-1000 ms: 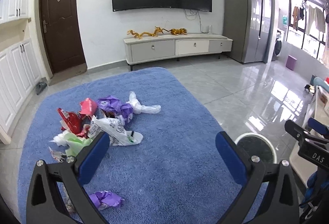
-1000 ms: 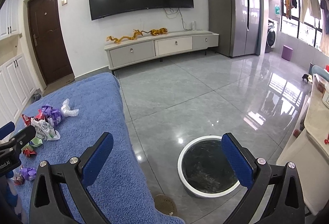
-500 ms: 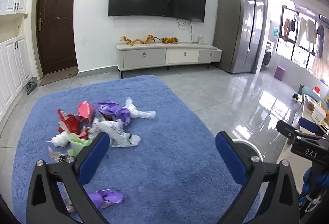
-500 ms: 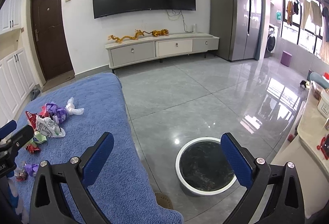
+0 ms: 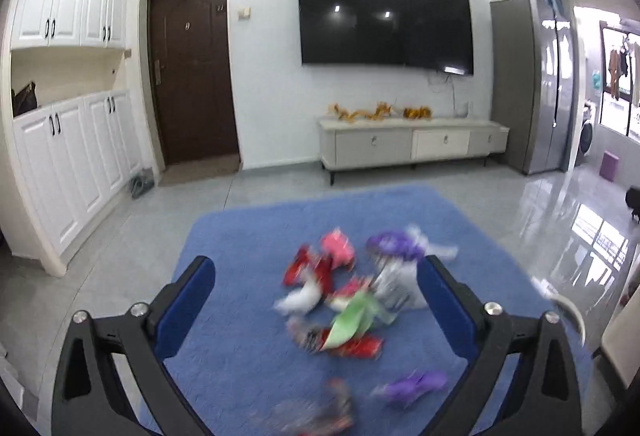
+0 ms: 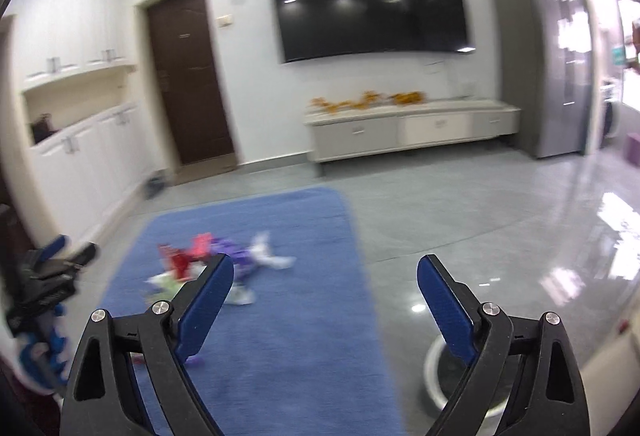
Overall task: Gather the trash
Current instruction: 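Grasp the purple wrapper with the right tool while the left tool grasps a clear red-tinged bag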
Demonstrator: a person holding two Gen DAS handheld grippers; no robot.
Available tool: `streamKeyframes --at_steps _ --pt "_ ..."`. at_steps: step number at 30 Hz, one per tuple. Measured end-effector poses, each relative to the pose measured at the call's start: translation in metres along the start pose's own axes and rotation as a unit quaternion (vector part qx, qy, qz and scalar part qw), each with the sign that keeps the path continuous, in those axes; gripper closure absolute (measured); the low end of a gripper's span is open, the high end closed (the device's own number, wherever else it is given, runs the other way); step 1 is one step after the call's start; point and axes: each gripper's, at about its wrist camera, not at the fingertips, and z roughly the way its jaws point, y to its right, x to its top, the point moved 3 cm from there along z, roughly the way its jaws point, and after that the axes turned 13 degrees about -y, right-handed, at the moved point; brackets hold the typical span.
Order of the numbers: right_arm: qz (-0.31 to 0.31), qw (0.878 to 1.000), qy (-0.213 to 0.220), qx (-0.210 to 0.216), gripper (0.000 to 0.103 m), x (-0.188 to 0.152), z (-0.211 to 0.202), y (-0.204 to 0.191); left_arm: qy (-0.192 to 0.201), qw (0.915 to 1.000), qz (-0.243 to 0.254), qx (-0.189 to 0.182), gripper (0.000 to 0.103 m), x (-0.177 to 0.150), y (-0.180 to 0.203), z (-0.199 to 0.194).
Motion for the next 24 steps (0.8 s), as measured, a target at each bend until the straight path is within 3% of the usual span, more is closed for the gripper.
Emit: streamKeyframes --at_steps 3,6,11,13,18,22,24 --pt "-0.031 0.998 -0.035 0.041 0.017 -0.009 0.024 -0.026 -0.047 0.9984 -0.009 -0.030 0.012 -0.037 -0.010 0.018" --pt "-0.067 0.990 -0.085 0.086 0.022 -0.025 0.055 -0.050 -0.082 0.9945 -0.014 -0.063 0.012 -0.072 -0.010 0.033" --pt "-0.128 0.967 -0.155 0.159 0.022 -0.055 0.099 -0.094 -0.125 0.9891 -0.015 -0.077 0.013 -0.101 -0.010 0.060" --pt "-0.154 0.959 -0.173 0.166 0.022 -0.066 0.114 -0.114 -0.146 0.9865 -0.019 -0.073 0.015 -0.106 -0.011 0.074" --pt "-0.207 0.934 -0.231 0.177 0.026 -0.087 0.154 -0.149 -0.188 0.9779 -0.031 -0.087 0.035 -0.118 -0.011 0.098" --pt "-0.229 0.918 -0.263 0.189 0.030 -0.100 0.186 -0.169 -0.191 0.9764 -0.037 -0.094 0.043 -0.119 -0.013 0.099" --pt "-0.232 0.913 -0.274 0.194 0.037 -0.106 0.199 -0.176 -0.193 0.9756 -0.037 -0.098 0.048 -0.121 -0.010 0.099"
